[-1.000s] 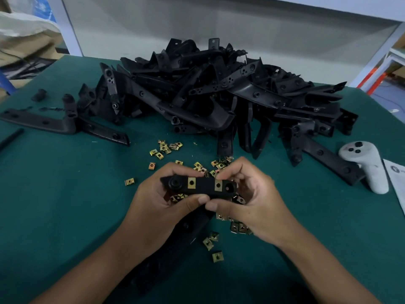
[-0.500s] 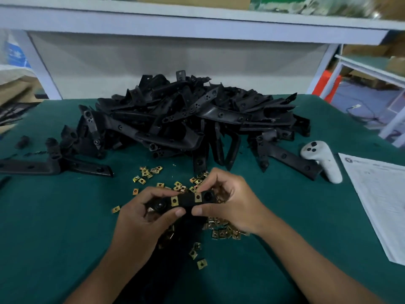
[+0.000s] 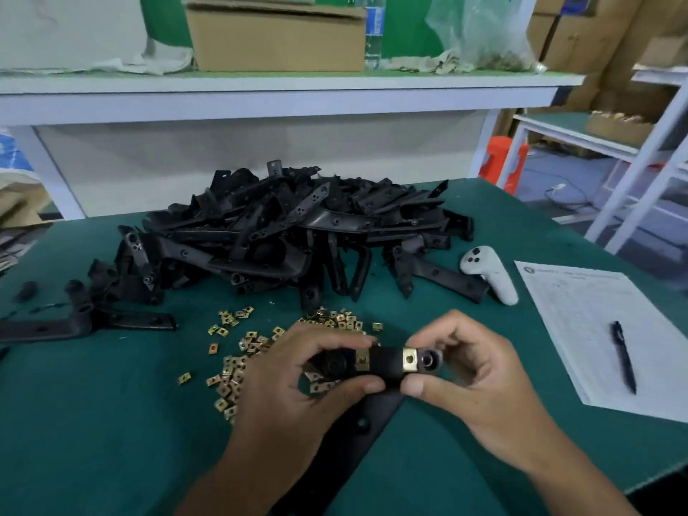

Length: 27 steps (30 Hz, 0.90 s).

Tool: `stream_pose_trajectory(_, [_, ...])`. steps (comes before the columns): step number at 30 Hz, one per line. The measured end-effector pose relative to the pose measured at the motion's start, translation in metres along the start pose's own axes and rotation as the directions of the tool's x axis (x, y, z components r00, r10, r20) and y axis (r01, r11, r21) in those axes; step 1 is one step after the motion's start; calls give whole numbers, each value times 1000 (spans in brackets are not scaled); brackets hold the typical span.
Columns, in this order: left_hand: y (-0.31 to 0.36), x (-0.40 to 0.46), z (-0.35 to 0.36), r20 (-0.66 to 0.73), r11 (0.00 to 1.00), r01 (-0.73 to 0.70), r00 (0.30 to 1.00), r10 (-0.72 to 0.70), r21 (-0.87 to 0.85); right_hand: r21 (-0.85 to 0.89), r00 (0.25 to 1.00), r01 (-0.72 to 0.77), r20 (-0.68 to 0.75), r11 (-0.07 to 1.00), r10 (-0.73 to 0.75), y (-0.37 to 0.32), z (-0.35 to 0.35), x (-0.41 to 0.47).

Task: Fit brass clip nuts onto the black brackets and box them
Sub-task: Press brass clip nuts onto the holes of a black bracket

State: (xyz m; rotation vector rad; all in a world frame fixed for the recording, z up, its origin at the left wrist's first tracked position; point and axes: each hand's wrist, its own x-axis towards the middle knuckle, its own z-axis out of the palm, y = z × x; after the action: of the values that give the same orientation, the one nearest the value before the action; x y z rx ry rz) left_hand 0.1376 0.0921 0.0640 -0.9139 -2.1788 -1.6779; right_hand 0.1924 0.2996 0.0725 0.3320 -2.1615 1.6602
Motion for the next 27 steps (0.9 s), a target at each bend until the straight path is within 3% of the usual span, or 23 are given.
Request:
stream_pose_trajectory(6, [39, 12, 68, 102, 973, -230, 967, 232, -31, -130, 961, -41, -277, 991, 3, -26, -60, -60])
stream_pose_trajectory(10, [59, 9, 136, 210, 942, -324, 918, 336, -91, -223, 892, -125, -452, 967, 11, -39, -108, -114])
stream_pose_trajectory(14, [79, -4, 212, 211, 872, -437, 852, 480, -219, -348, 809, -224, -588, 910, -26, -55, -153, -172])
stream_pose_trajectory(21, [115, -36, 309, 328, 826, -456, 765, 554, -331, -479, 683, -430, -727, 766, -71, -67, -201, -261])
stream_pose_trajectory(27, [125, -50, 332, 484, 838, -479, 687, 543, -260, -458, 602, -590, -798, 665, -15, -67, -207, -291])
